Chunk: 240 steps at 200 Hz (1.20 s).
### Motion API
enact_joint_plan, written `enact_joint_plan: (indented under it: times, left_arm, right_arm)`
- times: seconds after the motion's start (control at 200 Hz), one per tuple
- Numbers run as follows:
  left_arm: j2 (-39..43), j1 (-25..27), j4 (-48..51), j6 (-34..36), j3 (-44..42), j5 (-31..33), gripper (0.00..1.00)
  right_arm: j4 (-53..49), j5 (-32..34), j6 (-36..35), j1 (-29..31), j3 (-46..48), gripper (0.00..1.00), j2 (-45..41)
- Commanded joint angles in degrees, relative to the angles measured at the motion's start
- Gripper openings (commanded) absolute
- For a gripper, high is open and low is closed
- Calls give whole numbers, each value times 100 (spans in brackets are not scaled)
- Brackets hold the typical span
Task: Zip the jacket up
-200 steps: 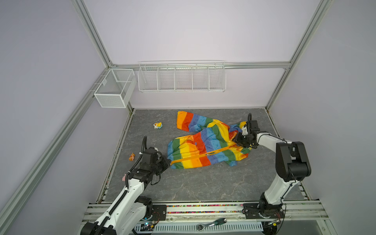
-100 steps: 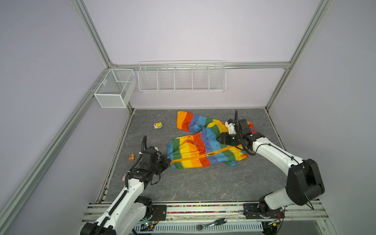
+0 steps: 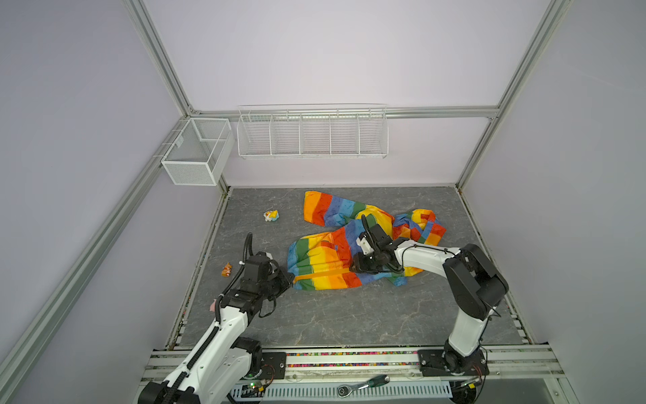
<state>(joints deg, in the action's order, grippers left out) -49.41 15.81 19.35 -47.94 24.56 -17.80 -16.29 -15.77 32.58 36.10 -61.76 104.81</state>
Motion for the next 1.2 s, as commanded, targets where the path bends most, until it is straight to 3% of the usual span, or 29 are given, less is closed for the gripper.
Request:
enact_joint_plan:
  times: [0.0, 0.395, 1.195]
  left_arm:
    - [32, -8, -63, 5, -40, 21, 0]
    - [88, -9, -70, -44, -102, 18, 0]
    - [261, -8, 27, -78, -214, 45, 0]
  right_arm:
    - [118, 143, 2, 6, -90, 48, 86]
    - [371, 51, 170, 5, 7, 48, 441]
    - [1312, -506, 862, 6, 388, 31, 65]
